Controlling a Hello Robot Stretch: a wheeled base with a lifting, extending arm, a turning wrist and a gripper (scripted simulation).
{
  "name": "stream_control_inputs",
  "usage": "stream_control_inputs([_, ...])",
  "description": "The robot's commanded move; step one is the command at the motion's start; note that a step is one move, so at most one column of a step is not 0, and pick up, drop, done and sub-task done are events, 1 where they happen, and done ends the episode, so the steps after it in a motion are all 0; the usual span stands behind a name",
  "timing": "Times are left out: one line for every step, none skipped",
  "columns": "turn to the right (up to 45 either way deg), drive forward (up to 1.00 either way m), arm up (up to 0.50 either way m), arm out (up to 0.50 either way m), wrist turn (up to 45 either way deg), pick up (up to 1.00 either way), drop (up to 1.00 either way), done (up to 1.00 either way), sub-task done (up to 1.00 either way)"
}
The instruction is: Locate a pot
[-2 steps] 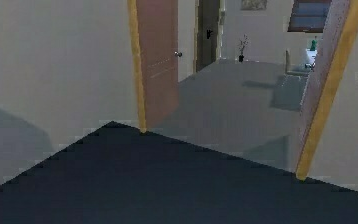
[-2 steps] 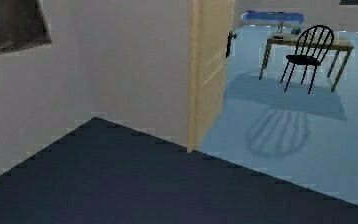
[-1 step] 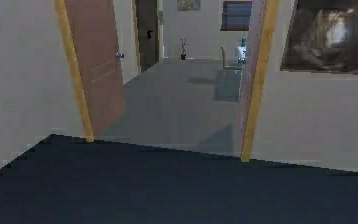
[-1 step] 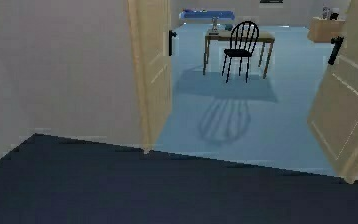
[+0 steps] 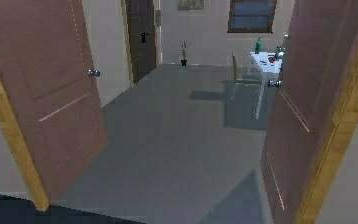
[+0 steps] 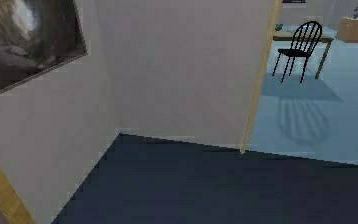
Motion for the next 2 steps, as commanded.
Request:
stream_control_inputs([0.0,0.65,0.00,0.00,0.0,0.00,0.00,0.00,0.00])
stream_control_inputs([3.0,0.00,0.00,0.00,0.0,0.00,0.00,0.00,0.00])
